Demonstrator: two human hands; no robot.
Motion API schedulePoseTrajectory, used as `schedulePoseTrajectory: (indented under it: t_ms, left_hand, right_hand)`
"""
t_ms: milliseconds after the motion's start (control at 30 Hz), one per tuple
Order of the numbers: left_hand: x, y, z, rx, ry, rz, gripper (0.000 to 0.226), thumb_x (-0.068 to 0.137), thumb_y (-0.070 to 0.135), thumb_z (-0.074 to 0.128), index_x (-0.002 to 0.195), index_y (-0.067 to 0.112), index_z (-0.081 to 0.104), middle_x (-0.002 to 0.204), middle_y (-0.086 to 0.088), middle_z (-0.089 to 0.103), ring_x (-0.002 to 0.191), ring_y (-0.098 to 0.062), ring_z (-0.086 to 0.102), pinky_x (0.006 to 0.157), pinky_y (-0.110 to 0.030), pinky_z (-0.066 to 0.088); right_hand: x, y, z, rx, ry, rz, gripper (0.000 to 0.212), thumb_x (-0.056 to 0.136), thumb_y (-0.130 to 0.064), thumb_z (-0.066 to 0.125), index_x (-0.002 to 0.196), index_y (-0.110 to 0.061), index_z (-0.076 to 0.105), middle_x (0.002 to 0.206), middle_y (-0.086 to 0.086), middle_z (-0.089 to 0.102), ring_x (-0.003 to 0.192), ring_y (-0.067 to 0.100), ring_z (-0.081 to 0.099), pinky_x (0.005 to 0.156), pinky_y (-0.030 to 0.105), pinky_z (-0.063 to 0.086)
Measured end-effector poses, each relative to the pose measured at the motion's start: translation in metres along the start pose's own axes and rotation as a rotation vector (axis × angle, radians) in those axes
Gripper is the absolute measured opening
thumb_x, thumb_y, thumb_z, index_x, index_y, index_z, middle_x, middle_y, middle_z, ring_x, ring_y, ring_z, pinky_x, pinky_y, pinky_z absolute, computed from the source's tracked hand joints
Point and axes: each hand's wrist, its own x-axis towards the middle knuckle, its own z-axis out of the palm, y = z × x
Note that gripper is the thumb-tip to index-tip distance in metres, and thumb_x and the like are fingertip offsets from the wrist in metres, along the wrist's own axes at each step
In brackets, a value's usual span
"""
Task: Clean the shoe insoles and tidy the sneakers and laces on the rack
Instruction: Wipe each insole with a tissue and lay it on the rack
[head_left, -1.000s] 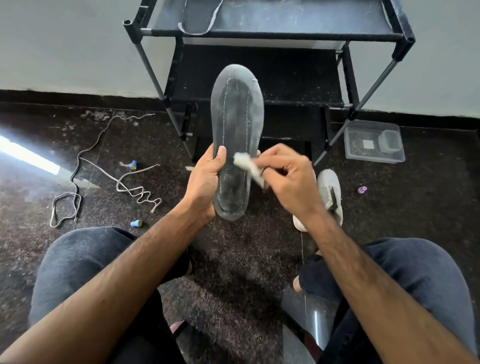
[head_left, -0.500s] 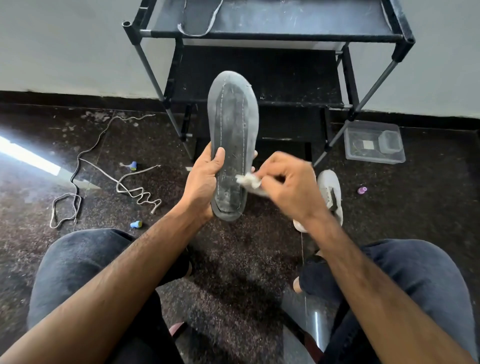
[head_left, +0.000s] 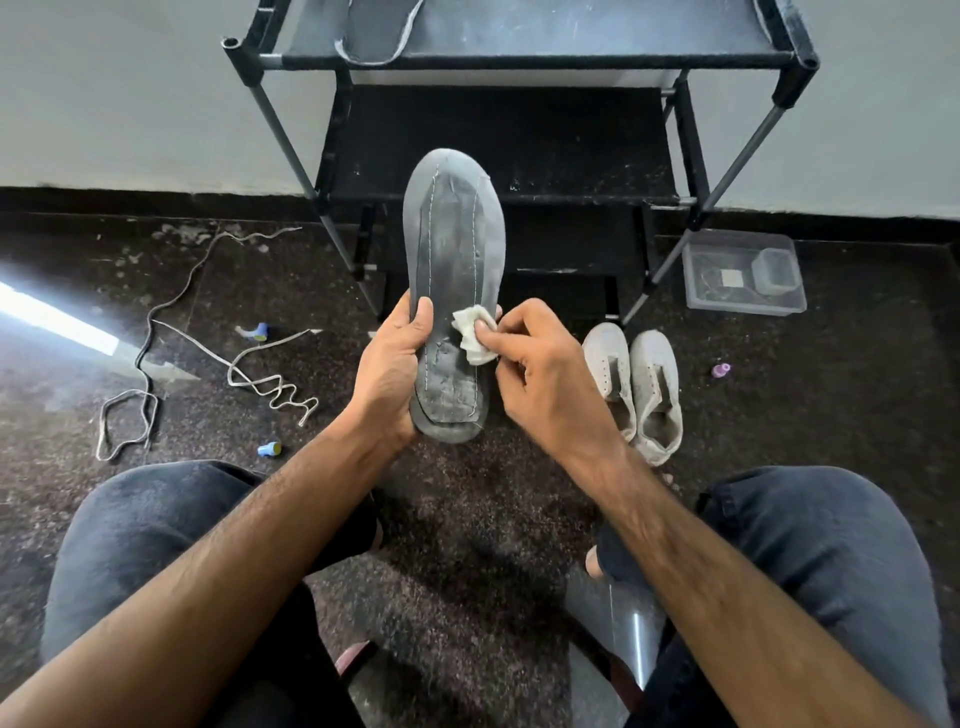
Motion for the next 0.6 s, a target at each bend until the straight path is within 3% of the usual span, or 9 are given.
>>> schedulePoseTrajectory:
  t_ms: [100, 233, 267, 333, 433, 500, 600]
  left_hand:
    - [0.001, -0.004, -0.003, 0.01, 0.006, 0.005, 0.036, 0.112, 0.021, 0.032, 0.142, 0.012, 0.049, 0.132, -0.023, 0.066, 0.122, -0.043, 0.063, 0.104, -0.054, 0.051]
    - [0.002, -0.003, -0.003, 0.004, 0.026, 0.007, 0.036, 0.113, 0.021, 0.031, 0.144, 0.015, 0.047, 0.14, -0.024, 0.06, 0.122, -0.05, 0.062, 0.101, -0.059, 0.053]
    - [0.003, -0.001, -0.002, -0.001, 0.018, 0.015, 0.034, 0.112, 0.02, 0.031, 0.142, 0.016, 0.048, 0.141, -0.022, 0.06, 0.122, -0.05, 0.062, 0.101, -0.06, 0.052]
    - [0.003, -0.001, 0.0, 0.014, 0.01, 0.029, 0.034, 0.112, 0.019, 0.034, 0.142, 0.015, 0.049, 0.14, -0.017, 0.062, 0.121, -0.044, 0.065, 0.099, -0.055, 0.055]
    - [0.0, -0.001, 0.004, 0.046, 0.026, 0.034, 0.034, 0.111, 0.018, 0.035, 0.141, 0.012, 0.05, 0.131, -0.014, 0.069, 0.111, -0.033, 0.071, 0.092, -0.047, 0.06]
    - [0.001, -0.001, 0.003, 0.051, 0.047, 0.047, 0.034, 0.111, 0.018, 0.036, 0.141, 0.011, 0.051, 0.125, -0.013, 0.071, 0.107, -0.028, 0.072, 0.09, -0.041, 0.06]
    - [0.004, 0.002, -0.003, -0.005, 0.079, 0.035, 0.034, 0.112, 0.021, 0.032, 0.141, 0.015, 0.05, 0.129, -0.017, 0.069, 0.113, -0.04, 0.069, 0.096, -0.053, 0.058]
  right_hand:
    - [-0.006, -0.003, -0.006, 0.086, -0.062, 0.057, 0.021, 0.095, -0.002, 0.065, 0.114, -0.001, 0.075, 0.098, 0.003, 0.06, 0.078, -0.004, 0.049, 0.075, 0.003, 0.04]
    - [0.0, 0.002, -0.026, 0.3, -0.274, 0.245, 0.02, 0.085, -0.007, 0.068, 0.089, -0.022, 0.082, 0.087, -0.007, 0.069, 0.068, 0.003, 0.06, 0.06, 0.014, 0.041]
    - [0.004, 0.005, -0.031, 0.368, -0.259, 0.281, 0.024, 0.082, -0.008, 0.067, 0.084, -0.027, 0.081, 0.084, -0.009, 0.07, 0.068, 0.008, 0.061, 0.06, 0.02, 0.044]
    - [0.013, 0.01, -0.037, 0.461, -0.085, 0.339, 0.024, 0.083, -0.003, 0.066, 0.086, -0.021, 0.081, 0.085, -0.007, 0.071, 0.073, 0.013, 0.064, 0.062, 0.028, 0.047]
    - [0.018, 0.008, -0.034, 0.225, 0.093, 0.237, 0.022, 0.089, -0.001, 0.068, 0.107, -0.009, 0.079, 0.094, 0.0, 0.067, 0.083, 0.012, 0.062, 0.069, 0.015, 0.048]
    - [0.011, 0.003, -0.021, 0.053, 0.008, 0.065, 0.025, 0.092, -0.001, 0.068, 0.116, -0.004, 0.074, 0.099, 0.001, 0.06, 0.086, 0.007, 0.055, 0.078, 0.008, 0.046]
    - [-0.005, -0.006, -0.004, 0.045, -0.224, 0.031, 0.015, 0.093, -0.009, 0.068, 0.105, -0.005, 0.077, 0.095, -0.001, 0.059, 0.082, 0.002, 0.052, 0.078, 0.015, 0.051]
